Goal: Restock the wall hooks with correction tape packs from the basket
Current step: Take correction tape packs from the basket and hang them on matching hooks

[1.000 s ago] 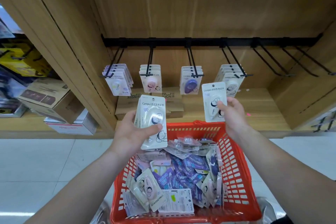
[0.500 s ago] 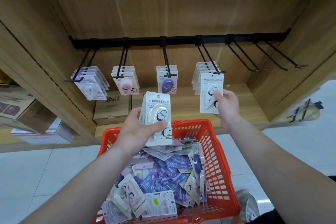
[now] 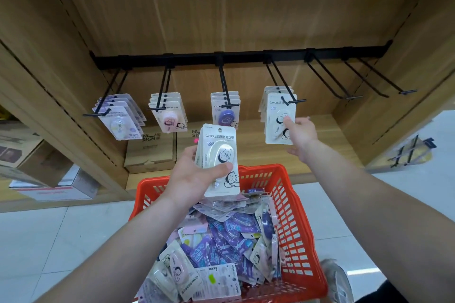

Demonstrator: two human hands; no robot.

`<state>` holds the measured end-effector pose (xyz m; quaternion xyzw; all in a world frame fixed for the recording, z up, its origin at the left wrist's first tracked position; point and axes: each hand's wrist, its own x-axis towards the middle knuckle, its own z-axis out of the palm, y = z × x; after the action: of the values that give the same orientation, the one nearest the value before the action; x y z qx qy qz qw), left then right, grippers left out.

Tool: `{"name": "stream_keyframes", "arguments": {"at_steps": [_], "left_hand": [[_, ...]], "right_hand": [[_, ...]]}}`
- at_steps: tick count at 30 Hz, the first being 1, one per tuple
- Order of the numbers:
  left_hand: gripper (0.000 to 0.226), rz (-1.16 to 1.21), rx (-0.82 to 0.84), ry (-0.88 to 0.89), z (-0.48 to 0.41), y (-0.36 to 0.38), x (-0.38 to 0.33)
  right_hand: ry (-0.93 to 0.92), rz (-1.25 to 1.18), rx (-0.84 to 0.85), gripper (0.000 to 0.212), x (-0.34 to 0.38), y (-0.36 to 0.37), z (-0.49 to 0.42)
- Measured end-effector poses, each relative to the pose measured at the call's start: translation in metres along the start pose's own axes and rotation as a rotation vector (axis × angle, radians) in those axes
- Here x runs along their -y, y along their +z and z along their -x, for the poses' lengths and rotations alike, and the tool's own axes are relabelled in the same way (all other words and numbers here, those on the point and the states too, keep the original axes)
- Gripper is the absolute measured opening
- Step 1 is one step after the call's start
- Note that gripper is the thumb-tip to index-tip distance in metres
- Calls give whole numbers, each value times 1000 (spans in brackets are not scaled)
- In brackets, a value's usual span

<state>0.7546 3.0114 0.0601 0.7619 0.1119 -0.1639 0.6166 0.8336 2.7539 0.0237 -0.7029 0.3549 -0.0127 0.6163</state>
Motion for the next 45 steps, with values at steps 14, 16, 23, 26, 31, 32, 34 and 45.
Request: {"name": "stream_keyframes", "arguments": {"at_steps": [14, 16, 23, 26, 31, 32, 34, 45], "left_hand": [[70, 48, 122, 7, -2, 40, 4], [73, 54, 123, 12, -4, 46, 4], [70, 64, 141, 30, -11, 66, 3], [69, 53, 150, 49, -16, 71, 2], [68, 64, 141, 41, -26, 73, 5], [62, 57, 136, 44, -29, 72, 7], [50, 57, 119, 46, -35, 70, 10], [35, 121, 50, 51, -55, 64, 12]], "right_hand": [[-191, 218, 604, 16, -9, -31, 109], [-214, 213, 570, 19, -14, -29, 102], [-106, 17, 506, 37, -25, -26, 80], [-114, 39, 528, 27, -23, -25, 72], [-80, -8, 522, 23, -29, -23, 59], [-68, -16, 510, 23, -30, -22, 57], [-59, -41, 504, 21, -30, -22, 51], [-168, -151, 184, 11, -17, -38, 4]]}}
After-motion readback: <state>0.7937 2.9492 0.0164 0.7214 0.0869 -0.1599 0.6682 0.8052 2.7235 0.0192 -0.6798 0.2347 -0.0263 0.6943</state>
